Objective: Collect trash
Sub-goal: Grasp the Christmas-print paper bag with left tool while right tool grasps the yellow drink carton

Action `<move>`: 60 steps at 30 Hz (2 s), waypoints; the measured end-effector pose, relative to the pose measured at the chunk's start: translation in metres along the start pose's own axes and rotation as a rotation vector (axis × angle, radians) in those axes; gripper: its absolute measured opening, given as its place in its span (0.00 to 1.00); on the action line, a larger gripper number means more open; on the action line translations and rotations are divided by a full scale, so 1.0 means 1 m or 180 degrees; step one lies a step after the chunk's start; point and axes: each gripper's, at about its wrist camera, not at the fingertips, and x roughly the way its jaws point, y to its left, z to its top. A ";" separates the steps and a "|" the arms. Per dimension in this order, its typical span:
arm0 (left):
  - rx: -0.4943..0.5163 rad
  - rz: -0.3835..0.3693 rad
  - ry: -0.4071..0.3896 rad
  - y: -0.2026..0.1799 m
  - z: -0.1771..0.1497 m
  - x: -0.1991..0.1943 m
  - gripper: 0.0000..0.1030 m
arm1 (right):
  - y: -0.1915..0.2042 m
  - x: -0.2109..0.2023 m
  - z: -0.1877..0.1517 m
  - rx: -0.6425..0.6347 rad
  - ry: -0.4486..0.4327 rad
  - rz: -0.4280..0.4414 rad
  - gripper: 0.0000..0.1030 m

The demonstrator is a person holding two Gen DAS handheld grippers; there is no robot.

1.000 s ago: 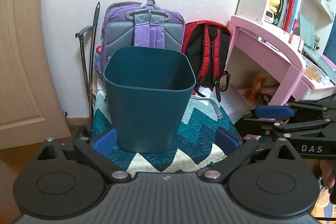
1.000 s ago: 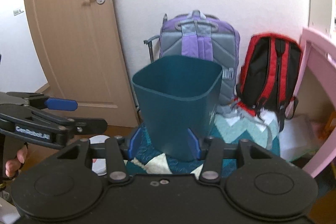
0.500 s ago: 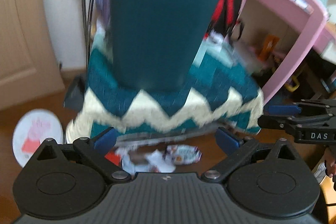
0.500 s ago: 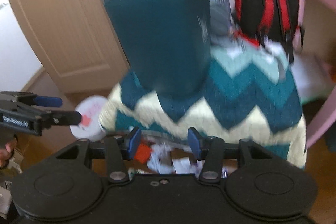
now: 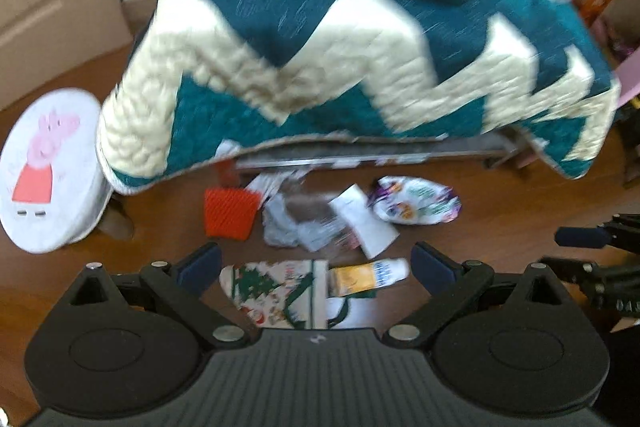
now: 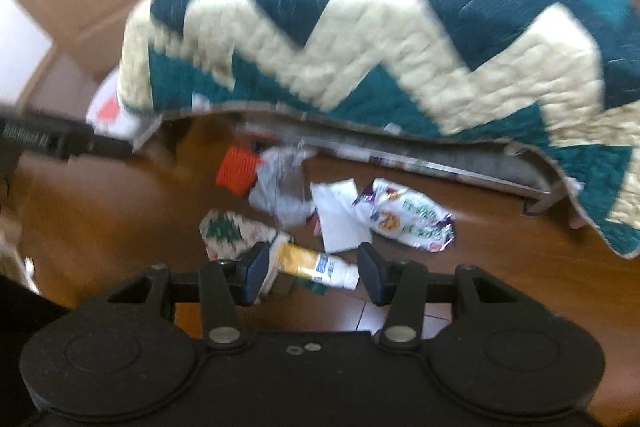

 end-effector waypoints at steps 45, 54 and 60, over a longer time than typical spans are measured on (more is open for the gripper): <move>-0.0730 -0.0037 0.1363 0.107 -0.086 0.335 0.59 | 0.062 0.314 -0.051 -0.2712 0.1084 -0.0024 0.47; -0.0738 -0.0052 0.1232 0.113 -0.091 0.320 0.13 | 0.055 0.300 -0.047 -0.2530 0.1055 -0.0034 0.44; -0.0467 -0.0022 0.1116 0.102 -0.085 0.294 0.10 | 0.053 0.267 -0.044 -0.2300 0.1009 -0.0024 0.40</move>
